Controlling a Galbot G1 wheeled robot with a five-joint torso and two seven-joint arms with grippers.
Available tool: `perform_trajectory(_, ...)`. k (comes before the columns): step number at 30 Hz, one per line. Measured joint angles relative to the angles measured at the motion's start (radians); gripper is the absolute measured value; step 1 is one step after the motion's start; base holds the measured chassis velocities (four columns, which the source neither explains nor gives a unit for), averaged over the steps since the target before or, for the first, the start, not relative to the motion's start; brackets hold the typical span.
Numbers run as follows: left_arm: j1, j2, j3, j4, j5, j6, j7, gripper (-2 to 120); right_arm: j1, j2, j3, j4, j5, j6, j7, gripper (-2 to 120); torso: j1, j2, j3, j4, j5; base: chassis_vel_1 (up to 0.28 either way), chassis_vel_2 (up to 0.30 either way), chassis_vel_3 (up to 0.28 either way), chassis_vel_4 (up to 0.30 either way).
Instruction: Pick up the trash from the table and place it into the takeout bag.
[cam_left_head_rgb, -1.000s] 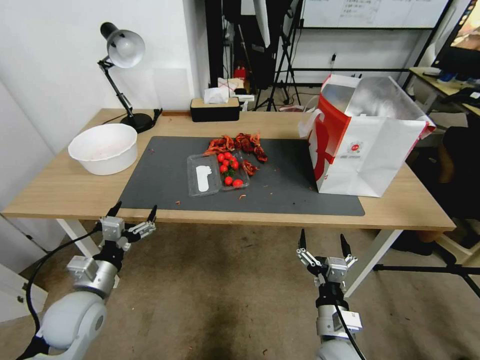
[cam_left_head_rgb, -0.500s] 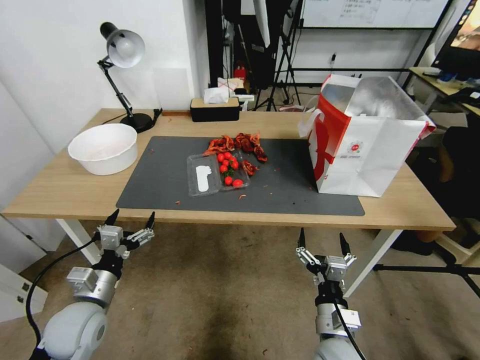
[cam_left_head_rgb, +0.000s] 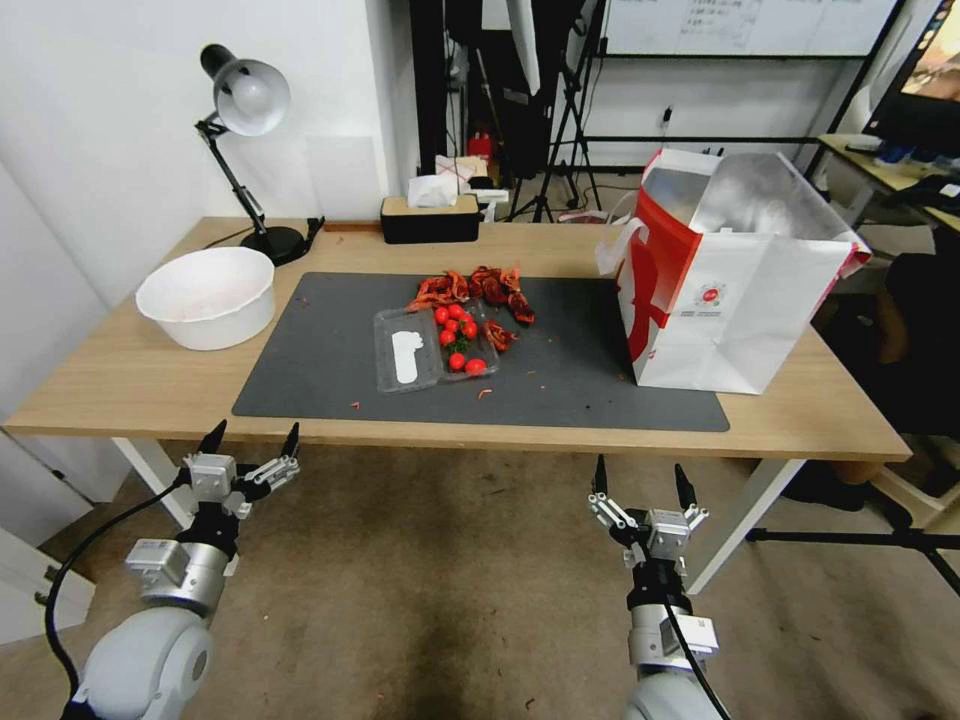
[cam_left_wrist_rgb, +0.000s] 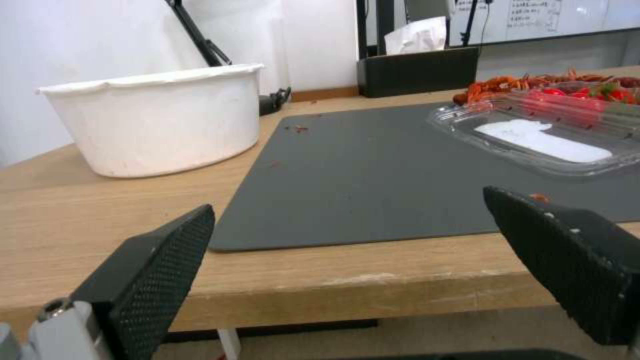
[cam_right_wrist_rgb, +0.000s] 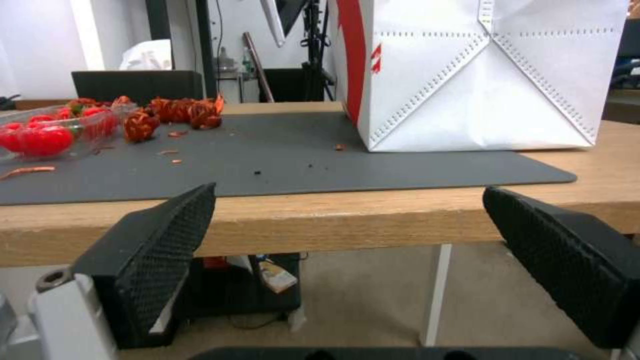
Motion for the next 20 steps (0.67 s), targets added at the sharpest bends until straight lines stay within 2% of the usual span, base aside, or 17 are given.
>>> perform_trajectory(20,-0.001,0.001,0.0,0.0,0.0,0.0,0.0,100,0.0,0.0,0.0,0.0,0.0,0.0,0.0,100,0.0,0.0,0.0,0.0,0.0,0.0,0.0,0.0,0.0)
